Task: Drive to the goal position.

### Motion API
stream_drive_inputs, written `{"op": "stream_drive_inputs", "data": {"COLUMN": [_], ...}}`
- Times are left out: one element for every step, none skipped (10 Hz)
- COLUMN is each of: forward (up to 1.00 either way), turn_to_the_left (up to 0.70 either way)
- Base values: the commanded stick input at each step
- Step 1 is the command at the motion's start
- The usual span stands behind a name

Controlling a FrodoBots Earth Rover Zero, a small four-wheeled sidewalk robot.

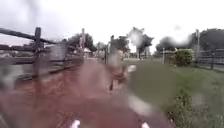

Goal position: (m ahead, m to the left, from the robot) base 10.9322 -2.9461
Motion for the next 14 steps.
{"op": "stream_drive_inputs", "data": {"forward": [0.7, 0.7, 0.7, 0.7, 0.7, 0.7, 0.7, 0.7, 0.7, 0.7, 0.7, 0.7, 0.7, 0.7], "turn_to_the_left": [0.0, 0.0, 0.0, 0.0, 0.0, 0.0, 0.0, 0.0, 0.0, 0.0, 0.0, 0.02, 0.15, 0.27]}}
